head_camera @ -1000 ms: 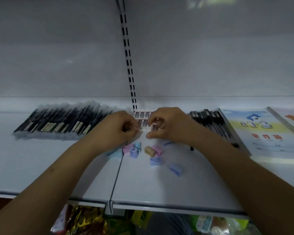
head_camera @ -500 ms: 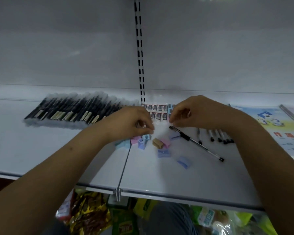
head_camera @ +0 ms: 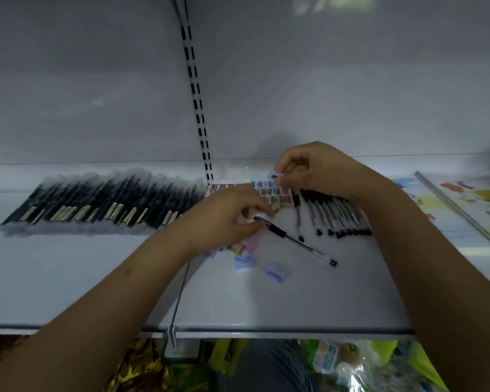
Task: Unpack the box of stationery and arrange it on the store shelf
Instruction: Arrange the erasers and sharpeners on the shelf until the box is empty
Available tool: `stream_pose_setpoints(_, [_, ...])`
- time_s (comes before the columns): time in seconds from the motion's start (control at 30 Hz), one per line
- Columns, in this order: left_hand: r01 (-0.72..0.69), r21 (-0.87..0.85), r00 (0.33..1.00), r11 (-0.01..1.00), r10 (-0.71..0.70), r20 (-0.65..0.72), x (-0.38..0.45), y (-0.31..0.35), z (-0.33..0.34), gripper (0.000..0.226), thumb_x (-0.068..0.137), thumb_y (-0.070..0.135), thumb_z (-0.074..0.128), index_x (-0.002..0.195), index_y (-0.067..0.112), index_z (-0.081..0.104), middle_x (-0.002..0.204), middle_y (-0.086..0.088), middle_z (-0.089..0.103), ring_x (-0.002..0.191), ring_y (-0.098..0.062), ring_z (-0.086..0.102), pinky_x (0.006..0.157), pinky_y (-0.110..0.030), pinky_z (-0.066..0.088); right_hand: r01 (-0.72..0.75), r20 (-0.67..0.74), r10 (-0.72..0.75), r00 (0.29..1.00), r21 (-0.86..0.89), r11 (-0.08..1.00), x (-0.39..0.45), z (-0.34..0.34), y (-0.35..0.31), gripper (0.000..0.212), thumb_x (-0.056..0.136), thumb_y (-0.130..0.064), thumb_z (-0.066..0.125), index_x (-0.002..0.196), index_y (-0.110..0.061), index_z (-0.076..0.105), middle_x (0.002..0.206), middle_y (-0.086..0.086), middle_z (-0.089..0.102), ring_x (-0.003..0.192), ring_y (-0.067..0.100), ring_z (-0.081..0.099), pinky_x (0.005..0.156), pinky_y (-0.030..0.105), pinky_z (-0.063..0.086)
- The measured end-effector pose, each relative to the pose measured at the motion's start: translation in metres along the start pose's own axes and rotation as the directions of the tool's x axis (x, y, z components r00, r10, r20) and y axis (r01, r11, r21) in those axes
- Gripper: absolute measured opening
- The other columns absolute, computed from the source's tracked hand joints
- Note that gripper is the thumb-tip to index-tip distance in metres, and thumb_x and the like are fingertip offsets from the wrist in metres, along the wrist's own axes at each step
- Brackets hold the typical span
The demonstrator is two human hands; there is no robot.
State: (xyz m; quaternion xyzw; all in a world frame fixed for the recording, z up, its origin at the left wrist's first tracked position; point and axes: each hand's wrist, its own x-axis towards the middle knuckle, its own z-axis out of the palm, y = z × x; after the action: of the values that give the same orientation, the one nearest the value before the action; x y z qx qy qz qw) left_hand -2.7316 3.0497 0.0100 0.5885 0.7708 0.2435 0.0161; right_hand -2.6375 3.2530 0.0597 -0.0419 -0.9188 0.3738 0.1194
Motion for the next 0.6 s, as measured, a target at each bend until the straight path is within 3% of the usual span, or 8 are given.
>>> stream_pose_setpoints(0.07, [-0.087,0.049,0.994,0.995,0.084,0.069,0.01,0.008,0.013,0.024,0.089,0.02,0.071,0.113,0.022,0.073,0.106,0.005,0.061,0.094,-0.002,0.051,0.084,-0.012,0.041,-0.047,-0.019,0.046,0.999,-0.118,0.992,-0.002,-0.002,0.015,0.013,0.08,-0.025,0.079,0.091,-0.023,0.072,0.077,-0.01,0.072,0.073,0.002,0.067,0.074,0.021,0.055])
stream_pose_setpoints(0.13, [-0.135,0.083,0.987,0.987,0.126,0.101,0.019,0.012,0.02,0.019,0.088,0.018,0.071,0.106,0.02,0.076,0.102,0.003,0.061,0.093,-0.004,0.051,0.082,-0.015,0.042,-0.05,-0.05,0.039,0.998,-0.22,0.974,-0.008,-0.003,0.032,0.014,0.083,-0.024,0.075,0.097,-0.024,0.072,0.082,-0.01,0.07,0.074,-0.001,0.063,0.073,0.014,0.05])
stream_pose_setpoints(0.23, [-0.153,0.082,0.98,0.985,0.141,0.142,0.026,0.016,0.013,0.014,0.089,0.018,0.071,0.102,0.02,0.076,0.099,0.005,0.058,0.083,0.002,0.05,0.075,-0.01,0.041,-0.083,-0.179,0.066,0.982,-0.087,0.993,-0.017,-0.013,0.054,0.01,0.085,-0.019,0.074,0.094,-0.022,0.073,0.084,-0.006,0.071,0.07,-0.001,0.062,0.068,0.009,0.047])
stream_pose_setpoints(0.33, [-0.163,0.065,0.986,0.984,0.161,0.045,0.043,0.021,0.0,0.016,0.089,0.016,0.071,0.104,0.021,0.075,0.099,0.007,0.058,0.079,0.001,0.054,0.073,-0.011,0.042,-0.163,-0.304,0.18,0.936,0.082,0.983,-0.021,-0.023,0.072,0.004,0.085,-0.014,0.072,0.089,-0.015,0.07,0.079,0.0,0.071,0.068,0.01,0.065,0.07,0.02,0.053])
stream_pose_setpoints(0.4, [-0.184,0.103,0.983,0.978,0.185,-0.004,0.062,0.026,0.001,0.02,0.088,0.011,0.07,0.105,0.02,0.074,0.102,0.007,0.059,0.083,-0.005,0.057,0.076,-0.02,0.046,-0.185,-0.375,0.212,0.903,0.108,0.977,-0.022,-0.026,0.079,0.005,0.085,-0.013,0.071,0.086,-0.012,0.066,0.076,0.001,0.069,0.07,0.015,0.068,0.071,0.022,0.055])
stream_pose_setpoints(0.5, [-0.228,0.205,0.974,0.952,0.226,0.034,0.088,0.032,0.017,0.027,0.087,0.006,0.068,0.11,0.019,0.072,0.113,0.003,0.058,0.09,-0.015,0.059,0.078,-0.035,0.051,-0.207,-0.408,0.245,0.88,0.134,0.969,-0.025,-0.026,0.084,0.008,0.085,-0.014,0.072,0.086,-0.009,0.066,0.078,0.005,0.071,0.067,0.011,0.068,0.071,0.021,0.055])
stream_pose_setpoints(0.6, [-0.113,0.2,0.993,0.973,0.115,0.001,0.089,0.024,0.023,0.025,0.091,0.012,0.063,0.114,0.021,0.068,0.11,0.003,0.056,0.092,-0.014,0.058,0.08,-0.036,0.05,-0.234,-0.394,0.243,0.886,0.074,0.97,-0.024,-0.022,0.085,0.009,0.083,-0.015,0.073,0.088,-0.01,0.068,0.083,0.007,0.072,0.068,0.01,0.067,0.071,0.02,0.053])
